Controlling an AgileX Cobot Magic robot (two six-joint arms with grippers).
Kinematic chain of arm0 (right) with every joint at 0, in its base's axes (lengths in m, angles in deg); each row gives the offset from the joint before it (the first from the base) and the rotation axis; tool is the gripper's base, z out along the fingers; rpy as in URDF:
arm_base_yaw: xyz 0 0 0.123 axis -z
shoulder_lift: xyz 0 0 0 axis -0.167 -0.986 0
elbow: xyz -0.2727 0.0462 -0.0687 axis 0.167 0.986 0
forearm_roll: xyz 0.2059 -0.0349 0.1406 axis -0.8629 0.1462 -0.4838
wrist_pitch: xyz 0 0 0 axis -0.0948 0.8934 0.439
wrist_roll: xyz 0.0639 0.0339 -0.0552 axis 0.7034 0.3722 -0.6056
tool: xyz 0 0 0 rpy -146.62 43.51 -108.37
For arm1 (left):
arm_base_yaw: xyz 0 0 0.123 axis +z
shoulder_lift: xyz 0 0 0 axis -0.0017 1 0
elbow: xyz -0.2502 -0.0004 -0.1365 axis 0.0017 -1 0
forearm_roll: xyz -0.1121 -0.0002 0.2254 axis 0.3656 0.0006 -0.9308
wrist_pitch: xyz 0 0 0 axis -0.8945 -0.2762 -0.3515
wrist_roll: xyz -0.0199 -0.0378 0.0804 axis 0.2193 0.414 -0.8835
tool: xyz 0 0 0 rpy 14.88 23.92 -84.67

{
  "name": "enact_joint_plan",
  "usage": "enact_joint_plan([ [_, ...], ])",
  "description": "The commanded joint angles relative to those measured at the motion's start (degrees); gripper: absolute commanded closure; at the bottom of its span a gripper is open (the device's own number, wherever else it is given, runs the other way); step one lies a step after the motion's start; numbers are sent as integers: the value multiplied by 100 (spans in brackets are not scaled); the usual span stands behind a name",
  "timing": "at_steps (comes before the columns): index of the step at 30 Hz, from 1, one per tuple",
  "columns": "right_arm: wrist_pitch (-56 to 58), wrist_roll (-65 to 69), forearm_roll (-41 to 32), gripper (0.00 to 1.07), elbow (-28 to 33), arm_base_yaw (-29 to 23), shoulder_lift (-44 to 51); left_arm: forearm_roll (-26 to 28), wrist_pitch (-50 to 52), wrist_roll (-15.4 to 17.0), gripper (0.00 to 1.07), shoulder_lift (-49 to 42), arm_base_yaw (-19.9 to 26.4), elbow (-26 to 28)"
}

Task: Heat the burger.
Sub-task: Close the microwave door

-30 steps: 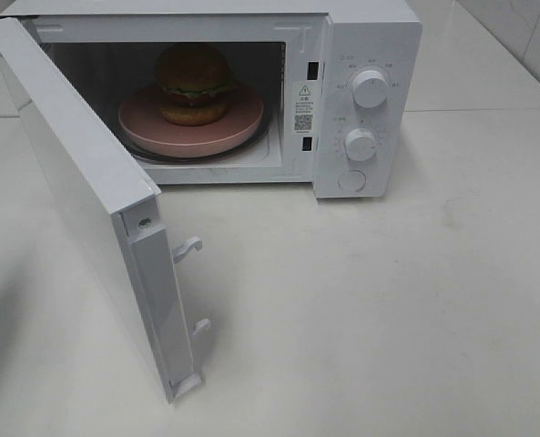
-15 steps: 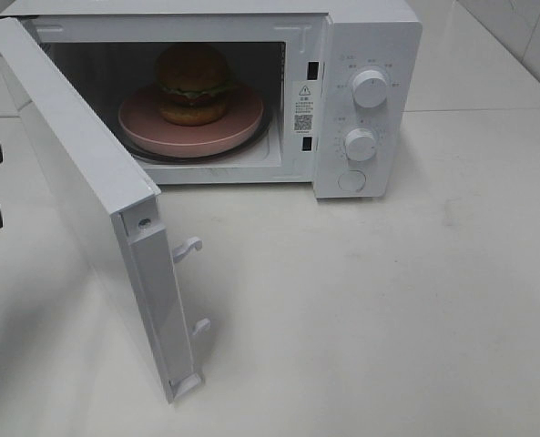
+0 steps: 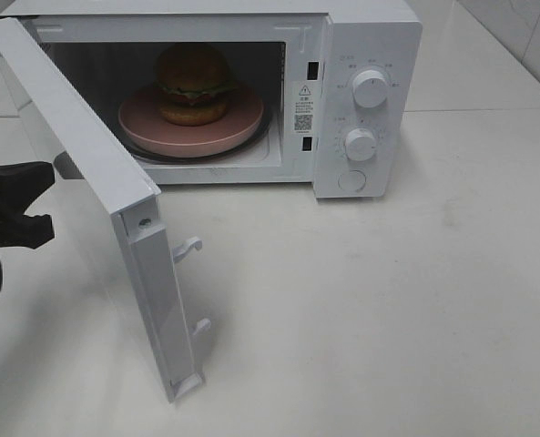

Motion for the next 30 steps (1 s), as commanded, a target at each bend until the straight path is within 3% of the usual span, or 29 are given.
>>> enact_joint_plan([
  [1,-29,6,23,38,23,40,166,229,86,11,107,109,-206,138],
  [12,-29,6,23,38,23,40,166,854,6,11,107,642,-1094,802],
  [17,-29,6,23,38,23,40,166,1633,-367,-34,107,842,-1558,1186],
  [18,-29,6,23,38,23,40,166,1982,-458,-201,107,934,-1770,1352],
  [22,-29,6,23,38,23,40,166,2401,-602,-527,107,1031,-2051,1639],
  [24,-29,6,23,38,23,40,166,3048,-837,-842,107,1157,-2361,2011],
  [25,-29,6,23,38,23,40,166,3048,-837,-842,107,1157,-2361,2011],
  [27,-29,6,23,38,23,40,166,3581,-991,-1083,107,1301,-2544,2349],
  [30,-29,6,23,38,23,40,166,3753,-1031,-1180,107,1364,-2595,2464],
])
